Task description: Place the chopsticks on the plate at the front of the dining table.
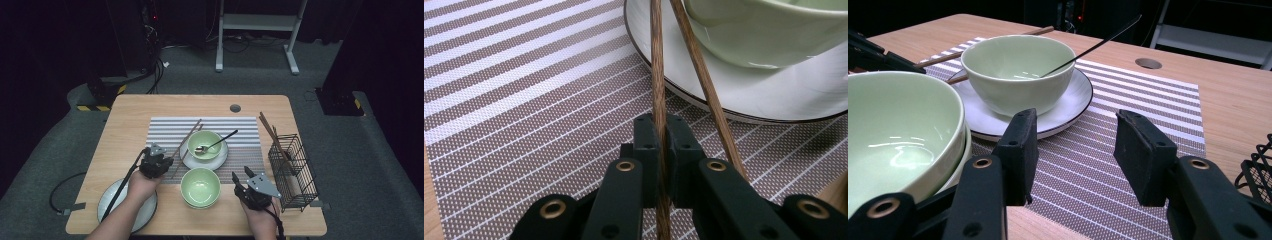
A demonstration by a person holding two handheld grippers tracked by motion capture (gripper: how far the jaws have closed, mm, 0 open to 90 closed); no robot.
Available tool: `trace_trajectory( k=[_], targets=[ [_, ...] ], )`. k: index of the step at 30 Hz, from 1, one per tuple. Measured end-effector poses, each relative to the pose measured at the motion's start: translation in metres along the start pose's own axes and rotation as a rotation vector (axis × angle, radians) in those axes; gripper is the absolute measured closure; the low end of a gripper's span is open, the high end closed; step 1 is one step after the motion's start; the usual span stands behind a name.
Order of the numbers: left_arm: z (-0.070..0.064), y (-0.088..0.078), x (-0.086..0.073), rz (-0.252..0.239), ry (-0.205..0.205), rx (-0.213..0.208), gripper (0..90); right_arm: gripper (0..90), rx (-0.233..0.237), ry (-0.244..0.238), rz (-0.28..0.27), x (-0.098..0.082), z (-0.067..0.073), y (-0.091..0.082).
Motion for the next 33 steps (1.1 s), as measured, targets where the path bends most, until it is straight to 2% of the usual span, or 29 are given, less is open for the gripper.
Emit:
trace_trajectory(
  k=[6,10,16,19,24,33],
  targets=[
    [0.0001,0.0016,-0.0017,0.014,-0.018,-0.003,84.6,51.6,0.011,0.006,-0.005,0.0020,0.0026,-0.0016],
    [0.0011,0.0012,-0.0021,0.027,-0.013,0.004,84.6,51.6,0.014,0.000,-0.012,0.0035,0.0043,-0.0026],
    [0.0016,0.0030,-0.0050,0.048,-0.029,0.018,84.5,52.0,0.015,-0.004,-0.014,0.0038,0.0045,-0.0028],
    [0.0012,0.0037,-0.0050,0.058,-0.016,0.028,84.5,52.0,0.018,-0.004,-0.014,0.0037,0.0055,-0.0033],
    [0.0003,0.0047,-0.0041,0.068,-0.021,0.022,84.1,52.0,0.020,-0.005,-0.016,0.0043,0.0068,-0.0034],
    [-0.0023,0.0045,-0.0037,0.076,-0.001,0.019,82.4,52.5,0.023,-0.006,-0.019,0.0054,0.0068,-0.0035]
  ],
)
Point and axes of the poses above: each handheld gripper's, and its own axes: y roughly forward along the jaws, x roughly out of its top, z roughly to its left, the point moved 8 cm from there along y, roughly forward along the jaws, and after that the axes turned 14 degrees about -x, right-handed, at the moved point
